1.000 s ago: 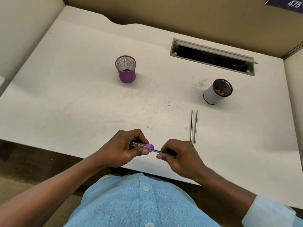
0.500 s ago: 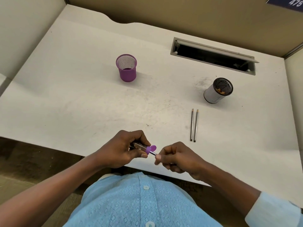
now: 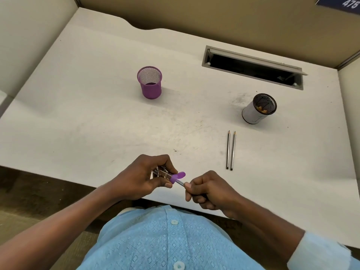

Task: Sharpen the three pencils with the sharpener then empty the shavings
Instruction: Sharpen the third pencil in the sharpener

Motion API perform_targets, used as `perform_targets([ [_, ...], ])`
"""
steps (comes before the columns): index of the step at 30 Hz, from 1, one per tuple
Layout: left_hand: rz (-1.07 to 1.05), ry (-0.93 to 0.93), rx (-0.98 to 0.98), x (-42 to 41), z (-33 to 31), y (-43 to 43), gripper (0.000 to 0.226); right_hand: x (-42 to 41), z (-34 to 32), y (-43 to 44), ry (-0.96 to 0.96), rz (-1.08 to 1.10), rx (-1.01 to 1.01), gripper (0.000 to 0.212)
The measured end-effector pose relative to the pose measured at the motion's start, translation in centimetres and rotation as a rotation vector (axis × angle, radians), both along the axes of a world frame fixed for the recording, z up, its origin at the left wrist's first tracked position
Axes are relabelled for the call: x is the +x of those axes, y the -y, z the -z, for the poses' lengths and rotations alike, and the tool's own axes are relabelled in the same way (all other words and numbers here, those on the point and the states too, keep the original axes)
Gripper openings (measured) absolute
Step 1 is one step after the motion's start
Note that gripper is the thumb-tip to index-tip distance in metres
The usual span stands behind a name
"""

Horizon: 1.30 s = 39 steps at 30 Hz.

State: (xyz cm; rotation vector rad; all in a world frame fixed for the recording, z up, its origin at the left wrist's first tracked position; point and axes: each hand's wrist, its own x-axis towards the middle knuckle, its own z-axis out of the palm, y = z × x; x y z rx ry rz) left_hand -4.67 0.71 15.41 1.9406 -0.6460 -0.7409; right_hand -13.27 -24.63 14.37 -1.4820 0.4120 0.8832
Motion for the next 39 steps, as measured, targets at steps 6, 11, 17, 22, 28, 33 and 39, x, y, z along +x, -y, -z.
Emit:
perform_targets([
  [6,0.0,0.05,-0.046,0.3,-0.1,0.3,0.027,0.9,-0.6,1.0,-0.195,-0.043,0.215,0.036],
  [11,-0.04,0.081,-0.087,0.7,-0.3,0.6,0.032,1.0,-0.2,1.3,-0.246,-0.035,0.338,0.04],
  [17,-0.08,0.095,-0.048,1.4,-0.4,0.2,0.031,1.0,0.4,1.9,-0.167,-0.053,0.303,0.046],
  [22,-0.222,0.063,-0.045,2.3,-0.4,-0.8,0.035,0.4,1.3,3.0,-0.106,0.01,0.295,0.049],
  [28,-0.493,-0.064,-0.03,1.2,1.1,-0.1,0.032,-0.3,2.3,3.4,-0.045,0.127,0.3,0.05],
  [33,-0.655,-0.22,-0.042,-0.4,2.6,1.0,0.022,-0.4,3.2,3.1,0.033,0.364,0.121,0.035],
  [39,-0.709,-0.273,-0.011,-1.4,3.5,1.6,0.021,1.8,4.7,6.4,0.166,0.753,-0.356,0.018],
])
